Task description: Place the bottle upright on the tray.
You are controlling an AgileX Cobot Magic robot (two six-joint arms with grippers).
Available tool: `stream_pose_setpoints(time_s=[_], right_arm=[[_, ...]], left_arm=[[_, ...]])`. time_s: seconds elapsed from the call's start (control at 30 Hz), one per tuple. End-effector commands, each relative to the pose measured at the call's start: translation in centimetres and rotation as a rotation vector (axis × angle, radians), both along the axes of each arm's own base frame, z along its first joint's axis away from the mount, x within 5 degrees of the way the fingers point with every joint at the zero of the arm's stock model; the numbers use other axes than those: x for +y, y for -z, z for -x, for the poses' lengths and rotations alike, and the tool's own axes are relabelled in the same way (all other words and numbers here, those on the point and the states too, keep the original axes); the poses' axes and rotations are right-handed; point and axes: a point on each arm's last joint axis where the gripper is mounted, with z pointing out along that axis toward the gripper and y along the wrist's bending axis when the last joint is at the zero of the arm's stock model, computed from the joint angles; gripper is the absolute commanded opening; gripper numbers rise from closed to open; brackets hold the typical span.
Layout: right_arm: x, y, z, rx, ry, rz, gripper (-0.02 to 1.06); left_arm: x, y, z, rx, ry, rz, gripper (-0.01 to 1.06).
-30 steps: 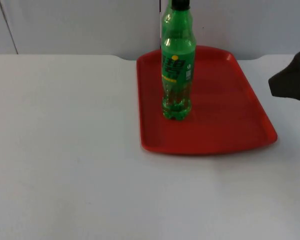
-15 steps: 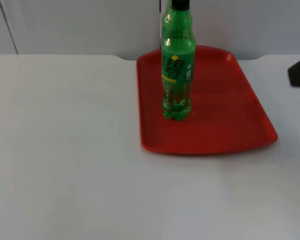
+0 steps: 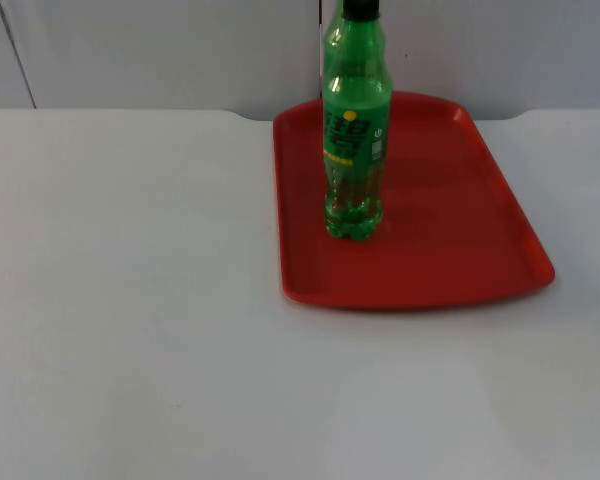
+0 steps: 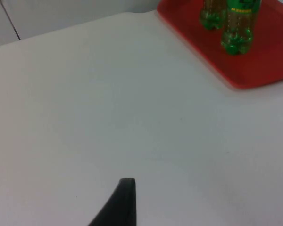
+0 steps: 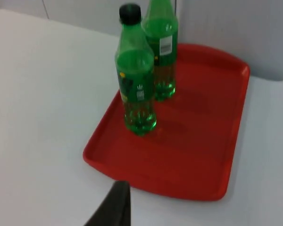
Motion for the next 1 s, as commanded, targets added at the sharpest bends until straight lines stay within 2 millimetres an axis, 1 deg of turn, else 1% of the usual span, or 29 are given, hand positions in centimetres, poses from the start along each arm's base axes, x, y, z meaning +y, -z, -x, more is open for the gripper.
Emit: stream_pose_setpoints(time_s=[0.0, 0.03, 0.07, 0.23, 0.27, 0.4, 0.43, 0.53, 0.57, 0.73, 0.77, 0.83, 0.97], right_arm=[[-0.6, -0.5, 1.3, -0.027, -0.004, -0.012, 0.98], [-1.0, -0.7, 1.9, -0.041, -0.003, -0.019, 0.98], [-1.0, -0.7, 1.9, -0.041, -0.003, -0.019, 0.98], [-2.5, -1.2, 4.6, -0.077, -0.003, -0.024, 0.98], [-2.5, -1.2, 4.6, -0.077, -0.003, -0.024, 0.98], [-3.7, -1.4, 6.9, -0.111, -0.003, -0.03, 0.98], [-3.7, -1.4, 6.9, -0.111, -0.003, -0.03, 0.98], [-4.5, -1.3, 8.4, -0.142, -0.007, -0.029, 0.98], [-4.5, -1.3, 8.4, -0.142, -0.007, -0.029, 0.98], [-5.9, -0.8, 10.8, -0.154, 0.0, -0.039, 0.98], [-5.9, -0.8, 10.8, -0.154, 0.0, -0.039, 0.98], [-6.3, -0.5, 11.7, -0.163, -0.001, -0.044, 0.98], [-6.9, 0.2, 13.5, -0.188, -0.055, -0.025, 0.98]], left_arm=[[0.0, 0.1, 0.0, -0.008, 0.0, 0.003, 1.05], [0.0, 0.1, 0.0, -0.008, 0.0, 0.003, 1.05], [0.0, 0.1, 0.0, -0.008, 0.0, 0.003, 1.05], [0.0, 0.1, 0.0, -0.008, 0.0, 0.003, 1.05], [0.0, 0.1, 0.0, -0.008, 0.0, 0.003, 1.05], [0.0, 0.1, 0.0, -0.008, 0.0, 0.003, 1.05], [0.0, 0.1, 0.0, -0.008, 0.0, 0.003, 1.05], [0.0, 0.1, 0.0, -0.008, 0.0, 0.003, 1.05], [0.0, 0.1, 0.0, -0.008, 0.0, 0.003, 1.05], [0.0, 0.1, 0.0, -0.008, 0.0, 0.003, 1.05], [0.0, 0.1, 0.0, -0.008, 0.0, 0.003, 1.05], [0.0, 0.1, 0.0, -0.008, 0.0, 0.003, 1.05], [0.0, 0.1, 0.0, -0.008, 0.0, 0.003, 1.05]])
